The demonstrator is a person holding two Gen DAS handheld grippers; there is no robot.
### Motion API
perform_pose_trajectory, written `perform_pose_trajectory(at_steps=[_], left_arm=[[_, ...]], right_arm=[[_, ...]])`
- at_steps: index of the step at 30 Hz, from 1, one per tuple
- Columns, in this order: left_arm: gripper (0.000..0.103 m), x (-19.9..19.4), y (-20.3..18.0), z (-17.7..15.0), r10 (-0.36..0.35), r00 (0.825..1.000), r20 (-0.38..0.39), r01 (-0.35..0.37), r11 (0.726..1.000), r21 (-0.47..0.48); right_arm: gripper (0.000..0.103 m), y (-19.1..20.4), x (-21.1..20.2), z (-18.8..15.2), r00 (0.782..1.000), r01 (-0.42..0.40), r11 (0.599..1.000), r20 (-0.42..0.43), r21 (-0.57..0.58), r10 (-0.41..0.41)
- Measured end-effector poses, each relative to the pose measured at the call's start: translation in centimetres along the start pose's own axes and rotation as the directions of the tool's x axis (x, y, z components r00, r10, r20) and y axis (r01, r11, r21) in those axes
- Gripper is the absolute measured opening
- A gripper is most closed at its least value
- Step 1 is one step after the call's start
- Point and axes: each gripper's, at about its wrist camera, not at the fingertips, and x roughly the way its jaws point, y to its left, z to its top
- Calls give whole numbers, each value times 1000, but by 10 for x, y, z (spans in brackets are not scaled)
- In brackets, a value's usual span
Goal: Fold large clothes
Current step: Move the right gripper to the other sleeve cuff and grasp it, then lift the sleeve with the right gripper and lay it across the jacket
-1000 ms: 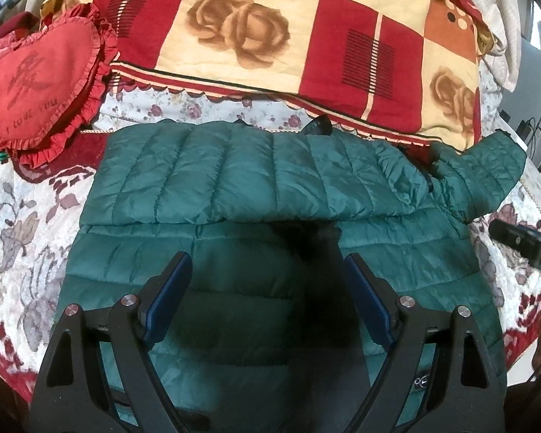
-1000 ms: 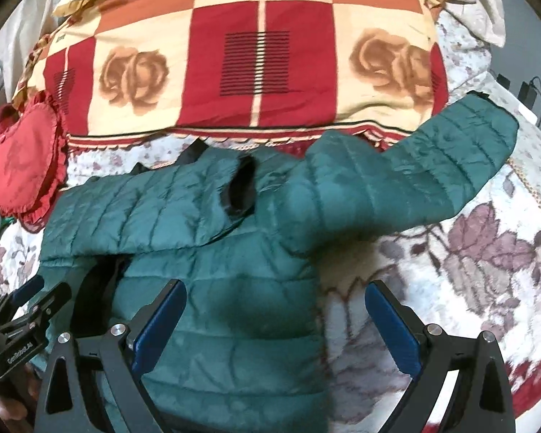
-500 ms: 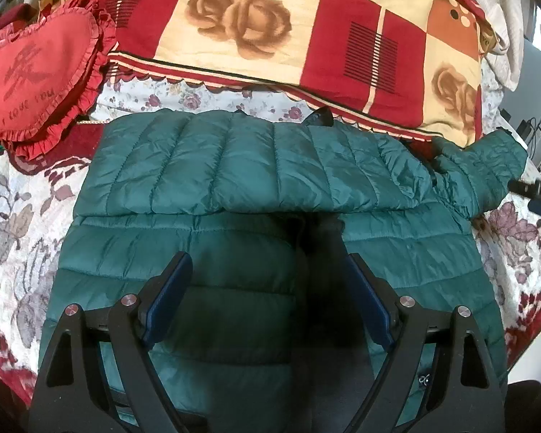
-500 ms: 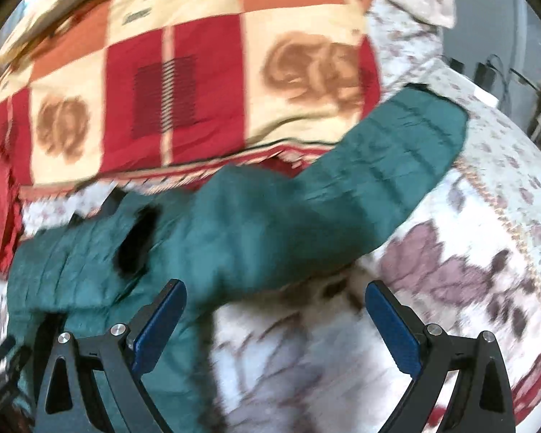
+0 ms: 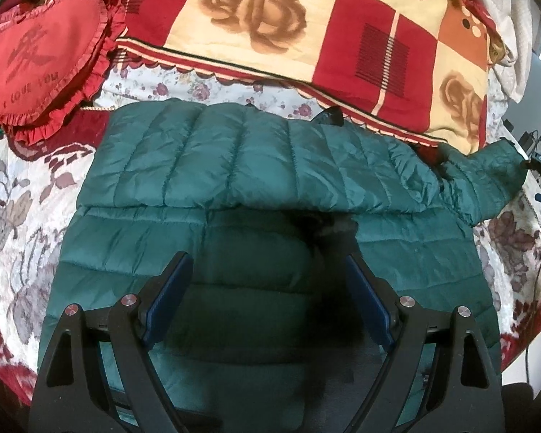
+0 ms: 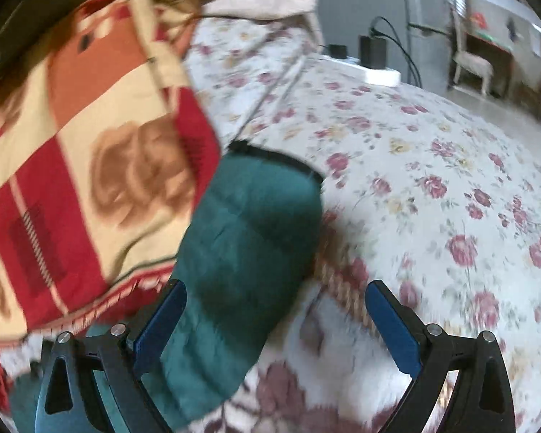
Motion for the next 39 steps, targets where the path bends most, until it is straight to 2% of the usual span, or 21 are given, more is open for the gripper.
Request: perform_pose_trajectory(at_steps=[4, 6, 8, 9, 11, 12, 13, 14, 20, 26, 34, 39], left_arm=[[86, 2, 4, 1, 5, 1000, 4, -5, 1000, -10], [86, 1, 8, 2, 7, 1000, 11, -7, 1000, -20], [86, 3, 11, 1, 10, 1000, 7, -10, 1000, -26], [86, 4, 12, 1, 14, 1000, 3, -14, 1000, -26], [86, 7, 14, 0, 22, 1000, -6, -22, 999, -27], [86, 8, 14, -1, 23, 1000, -9, -23, 999, -29], [86, 8, 15, -2, 22, 1000, -11, -22, 999, -32], [86, 8, 17, -3, 20, 1000, -11, -20, 999, -36], [86, -2, 22, -6, -9, 1000, 3, 9, 998, -69], [86, -19, 22, -8, -24, 999, 35, 27, 997, -71], [86, -44, 27, -10, -44, 997, 66, 50, 996, -79], [86, -57, 34, -13, -44, 996, 83, 51, 995, -83]], right_arm=[[96, -2, 14, 12, 1000, -19, 999, 7, 36, 19], [80, -1, 21, 16, 999, -36, 999, 8, 38, 36], [61, 2, 26, 17, 998, -63, 997, -4, 37, 63], [58, 2, 29, 18, 997, -78, 996, -6, 39, 78], [45, 2, 29, 19, 993, -114, 993, -3, 36, 114], [29, 3, 29, 19, 992, -127, 991, -9, 31, 128], [18, 3, 27, 19, 990, -140, 990, -11, 25, 140], [12, 3, 22, 18, 988, -151, 988, -1, 18, 152], [7, 3, -23, 14, 978, -196, 980, 74, -25, 197], [7, 14, -78, 12, 953, -278, 957, 105, -81, 285], [7, 58, -148, 1, 911, -364, 905, 120, -218, 395], [7, 87, -175, -10, 892, -402, 874, 100, -273, 442]])
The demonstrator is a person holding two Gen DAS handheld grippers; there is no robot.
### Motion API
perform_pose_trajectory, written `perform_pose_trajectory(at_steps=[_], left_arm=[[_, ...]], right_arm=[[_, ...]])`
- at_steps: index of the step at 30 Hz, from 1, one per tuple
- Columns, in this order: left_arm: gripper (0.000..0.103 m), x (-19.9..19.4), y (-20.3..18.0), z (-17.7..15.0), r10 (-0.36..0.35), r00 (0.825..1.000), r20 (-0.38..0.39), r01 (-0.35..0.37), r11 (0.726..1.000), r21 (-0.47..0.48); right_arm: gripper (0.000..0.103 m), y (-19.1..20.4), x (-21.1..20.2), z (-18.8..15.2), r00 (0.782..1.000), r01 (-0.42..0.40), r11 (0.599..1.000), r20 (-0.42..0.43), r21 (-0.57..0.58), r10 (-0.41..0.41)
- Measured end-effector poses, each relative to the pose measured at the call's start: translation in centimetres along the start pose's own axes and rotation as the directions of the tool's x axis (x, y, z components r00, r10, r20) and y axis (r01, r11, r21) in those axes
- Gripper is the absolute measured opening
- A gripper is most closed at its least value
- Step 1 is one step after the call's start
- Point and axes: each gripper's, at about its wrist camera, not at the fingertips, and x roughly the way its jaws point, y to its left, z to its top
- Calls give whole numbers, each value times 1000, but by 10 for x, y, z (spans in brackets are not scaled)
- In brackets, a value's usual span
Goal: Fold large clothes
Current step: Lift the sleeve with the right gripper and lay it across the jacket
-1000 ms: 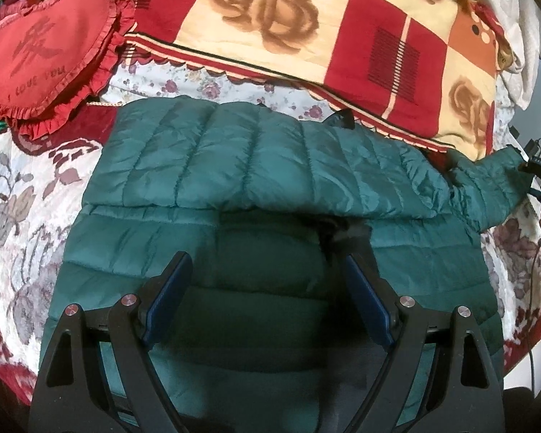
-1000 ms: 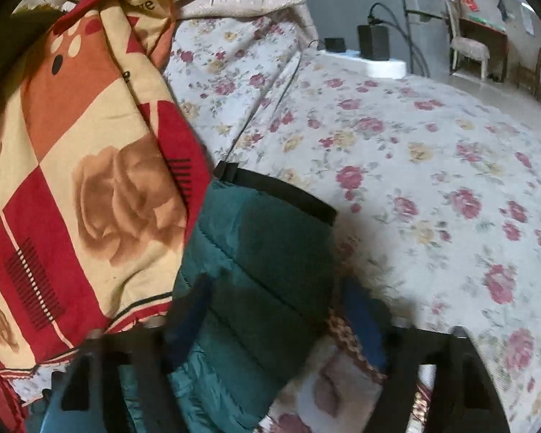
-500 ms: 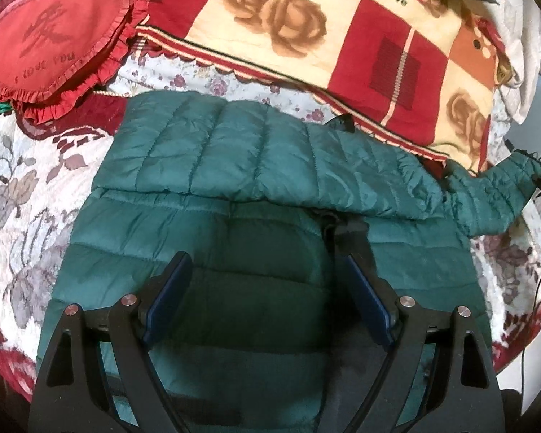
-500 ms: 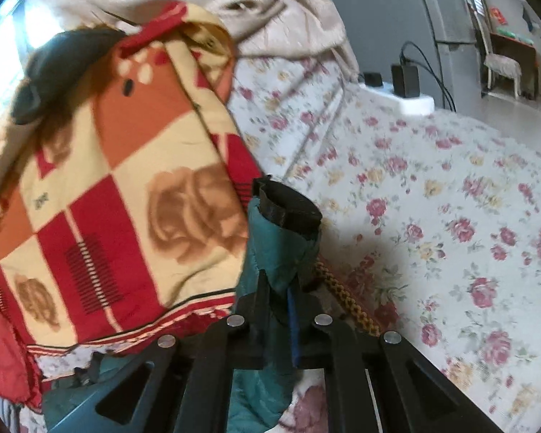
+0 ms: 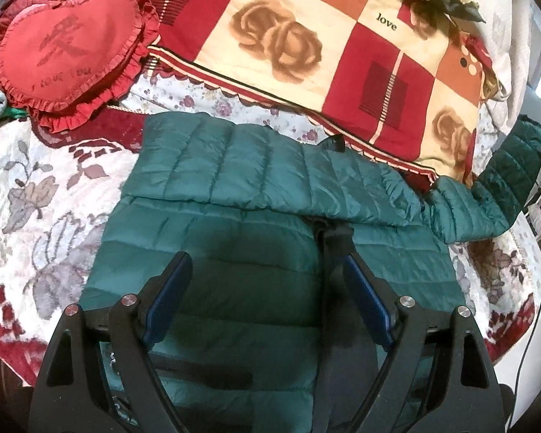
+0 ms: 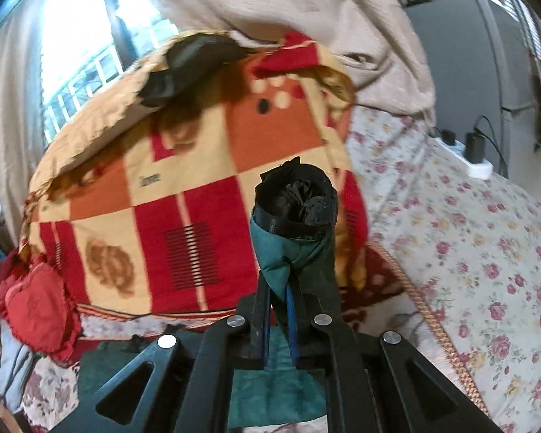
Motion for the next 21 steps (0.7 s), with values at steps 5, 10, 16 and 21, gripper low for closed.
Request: perform_pose_trajectory(at_steps=[5, 10, 16, 21], left_arm=[[86, -8, 6, -2, 4, 1000, 11, -4, 1000, -13], [86, -15, 13, -3, -2, 1000, 22, 3, 1000, -31], [86, -19, 25, -4, 2, 1000, 25, 0, 999, -54], [86, -21, 38, -5, 13, 1000, 28, -10, 996, -83]], right_arm=[[7, 50, -7, -6, 998, -67, 995, -11, -76, 66], [7, 105, -4, -17, 985, -167, 976, -63, -139, 159], [6, 168, 12, -35, 957, -278, 943, -138, -182, 255], [6, 212, 31, -66, 930, -344, 915, -213, -210, 300]])
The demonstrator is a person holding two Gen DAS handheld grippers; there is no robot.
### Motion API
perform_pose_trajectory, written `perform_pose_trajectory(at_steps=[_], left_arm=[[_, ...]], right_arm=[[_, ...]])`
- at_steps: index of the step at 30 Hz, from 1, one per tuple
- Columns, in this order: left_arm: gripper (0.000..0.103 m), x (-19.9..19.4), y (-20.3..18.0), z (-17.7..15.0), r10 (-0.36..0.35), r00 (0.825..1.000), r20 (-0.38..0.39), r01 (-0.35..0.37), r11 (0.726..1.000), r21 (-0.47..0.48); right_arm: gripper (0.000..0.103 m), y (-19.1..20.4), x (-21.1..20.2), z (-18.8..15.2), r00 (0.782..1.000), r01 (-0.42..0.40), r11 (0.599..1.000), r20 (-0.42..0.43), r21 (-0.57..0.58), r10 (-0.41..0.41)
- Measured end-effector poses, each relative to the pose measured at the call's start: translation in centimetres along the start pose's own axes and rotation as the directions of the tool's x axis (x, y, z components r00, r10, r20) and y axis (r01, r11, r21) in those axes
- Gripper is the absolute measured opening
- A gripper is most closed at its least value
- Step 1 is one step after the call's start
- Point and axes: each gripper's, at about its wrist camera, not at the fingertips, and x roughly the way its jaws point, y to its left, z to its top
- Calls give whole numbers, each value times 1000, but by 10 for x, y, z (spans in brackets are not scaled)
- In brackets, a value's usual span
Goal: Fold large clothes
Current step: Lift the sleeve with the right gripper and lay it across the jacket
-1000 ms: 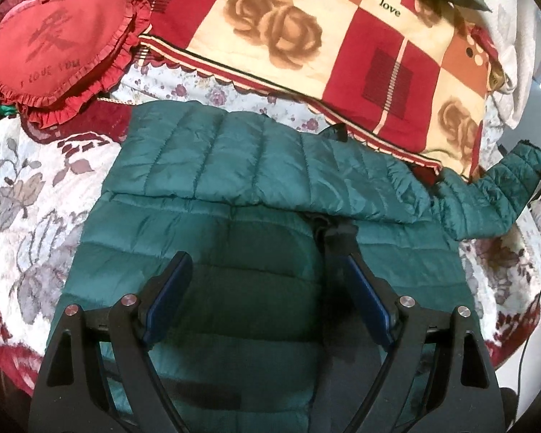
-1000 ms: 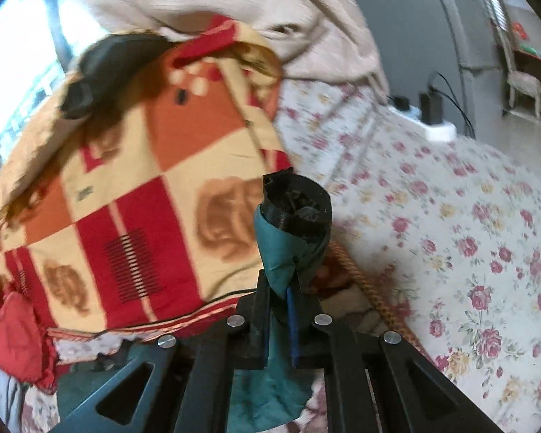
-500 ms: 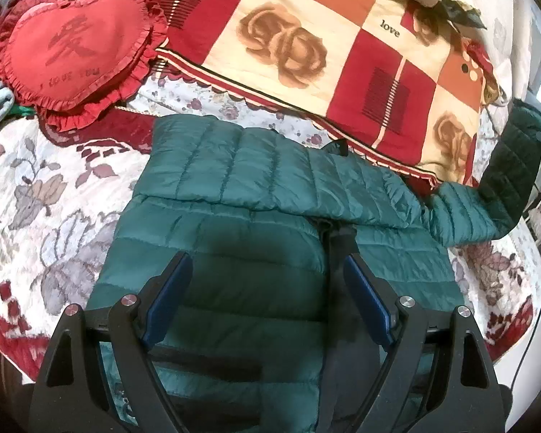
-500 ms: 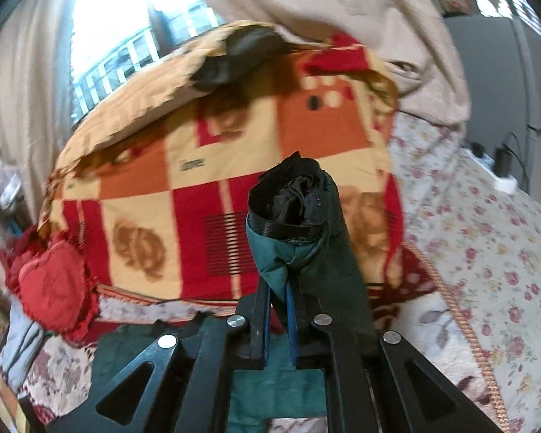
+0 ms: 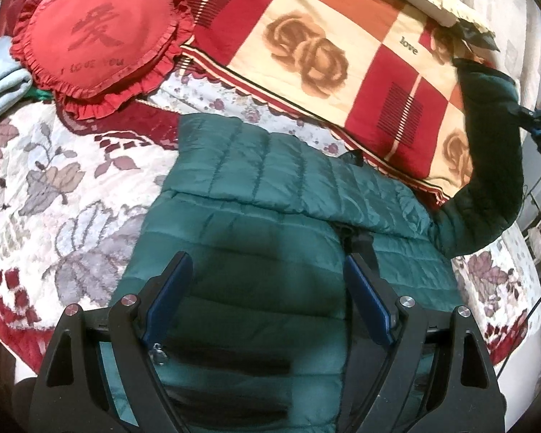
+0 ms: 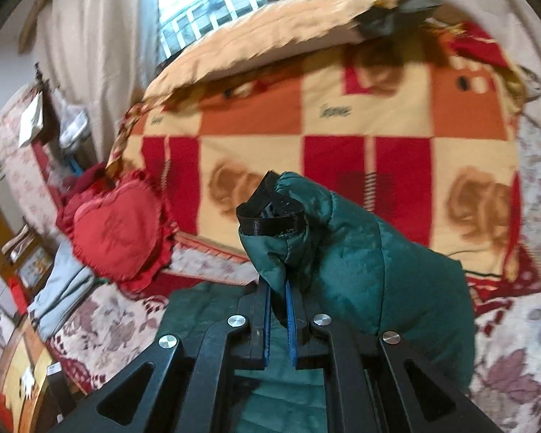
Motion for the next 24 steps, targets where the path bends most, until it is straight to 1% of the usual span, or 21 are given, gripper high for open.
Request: perform_pose_trajectory(at_steps=[6, 13, 17, 19, 21, 22, 24], left_arm=[[86, 3, 11, -1, 18, 1000, -8, -18, 1000, -18], [86, 7, 17, -2, 27, 999, -19, -28, 1000, -12], [86, 10, 28, -1, 37, 999, -24, -37, 999, -30], [86, 12, 33, 0, 42, 999, -27, -43, 998, -42], [86, 13, 38, 1, 46, 998, -30, -48, 997, -54], [86, 14, 40, 1, 48, 998, -32, -50, 997, -59], [86, 15, 44, 2, 42, 998, -40, -45, 996, -77]], right_arm=[[6, 42, 47, -27, 995, -52, 998, -90, -39, 49], [6, 74, 112, -57, 978, -103, 995, -181, -5, 101], [7, 87, 151, -75, 964, -112, 994, -241, 5, 110], [7, 90, 168, -83, 954, -122, 992, -276, 16, 121], [7, 92, 188, -95, 937, -121, 993, -328, 18, 120], [8, 92, 192, -98, 932, -121, 993, -344, 11, 117], [27, 92, 198, -109, 919, -122, 993, -379, -10, 109]])
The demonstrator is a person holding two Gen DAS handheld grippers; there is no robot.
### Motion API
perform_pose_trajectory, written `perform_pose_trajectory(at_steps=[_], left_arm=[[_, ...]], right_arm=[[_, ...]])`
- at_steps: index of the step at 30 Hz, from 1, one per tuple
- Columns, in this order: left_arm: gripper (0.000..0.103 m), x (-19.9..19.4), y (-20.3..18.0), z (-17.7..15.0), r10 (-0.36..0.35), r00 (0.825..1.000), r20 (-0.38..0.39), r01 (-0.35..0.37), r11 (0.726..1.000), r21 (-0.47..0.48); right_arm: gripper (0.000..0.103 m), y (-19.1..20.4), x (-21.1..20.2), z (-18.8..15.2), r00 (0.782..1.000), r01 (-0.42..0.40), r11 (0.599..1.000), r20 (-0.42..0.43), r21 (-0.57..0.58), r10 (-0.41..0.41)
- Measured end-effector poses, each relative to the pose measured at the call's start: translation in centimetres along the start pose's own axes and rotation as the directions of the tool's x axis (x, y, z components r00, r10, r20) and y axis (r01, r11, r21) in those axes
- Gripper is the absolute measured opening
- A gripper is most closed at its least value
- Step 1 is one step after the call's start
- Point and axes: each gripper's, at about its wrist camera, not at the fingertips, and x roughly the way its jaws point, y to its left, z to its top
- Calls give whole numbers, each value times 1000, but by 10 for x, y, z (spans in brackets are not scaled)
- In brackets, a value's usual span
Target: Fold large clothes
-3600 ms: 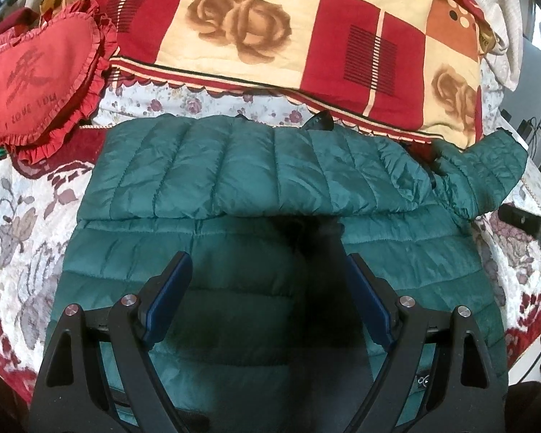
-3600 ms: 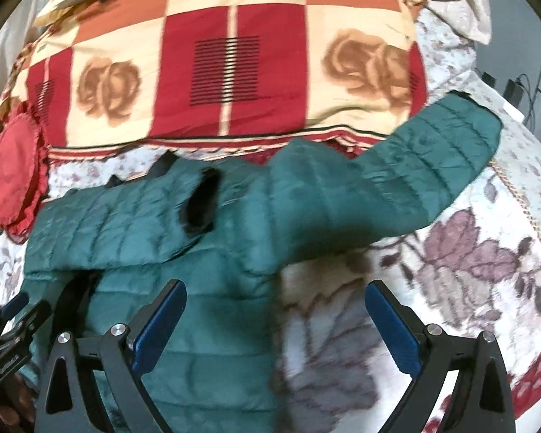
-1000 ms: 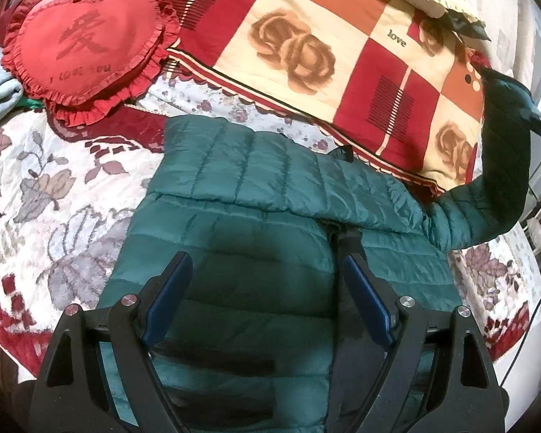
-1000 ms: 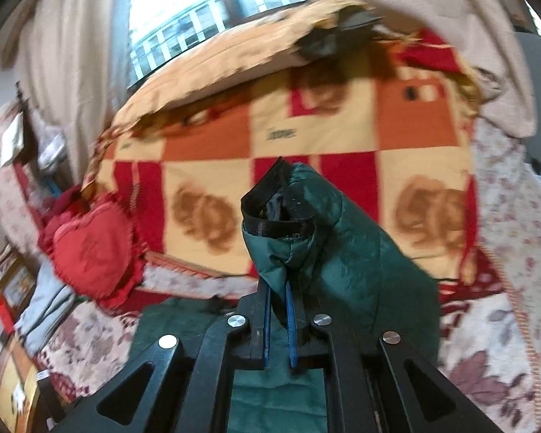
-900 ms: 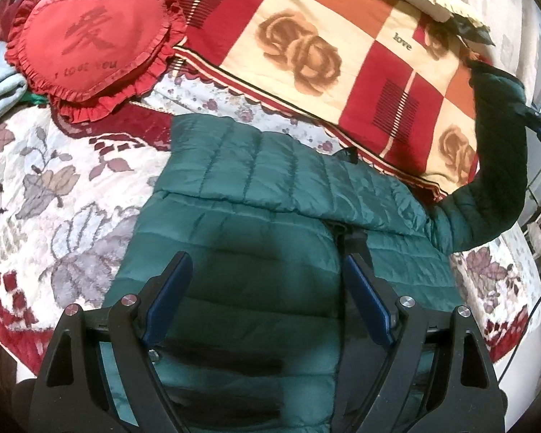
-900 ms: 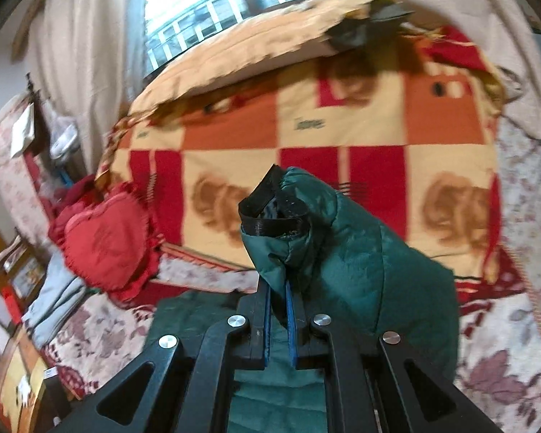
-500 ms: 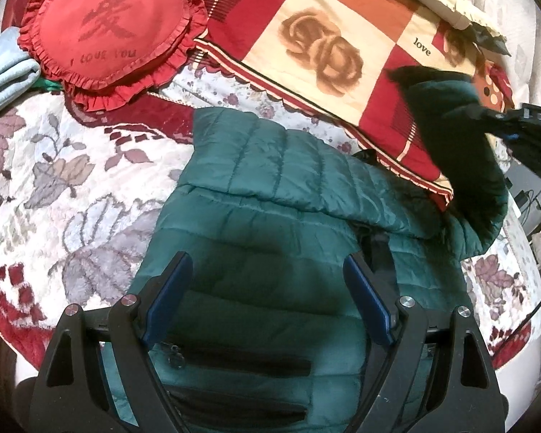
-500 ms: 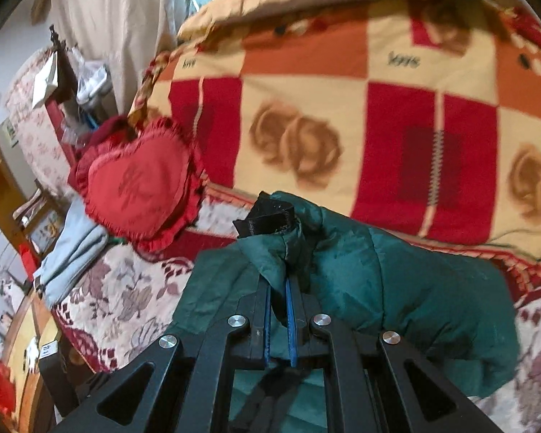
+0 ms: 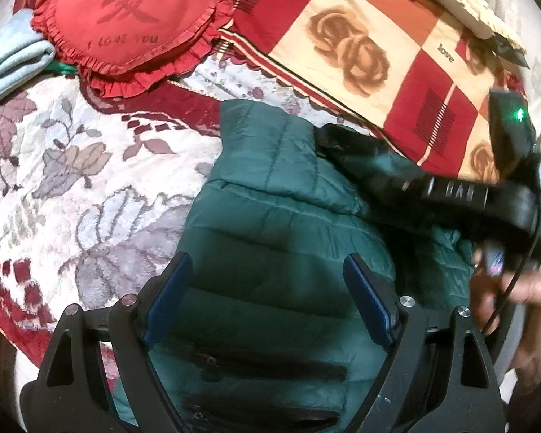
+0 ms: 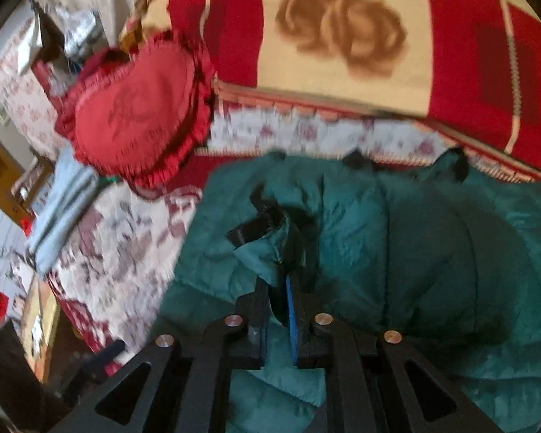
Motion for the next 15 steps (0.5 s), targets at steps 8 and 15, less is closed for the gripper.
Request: perform_pose_trajectory(at_steps=[8, 15], left_arm=[[86, 5, -10, 22, -98, 995, -3, 98, 994, -57], [86, 32, -54, 47, -114, 993, -38, 114, 994, -2]], right_arm=[[89, 5, -60, -27, 995, 20, 999, 100, -33, -17], [89, -43, -134, -62, 987, -32, 996, 160, 88, 18]])
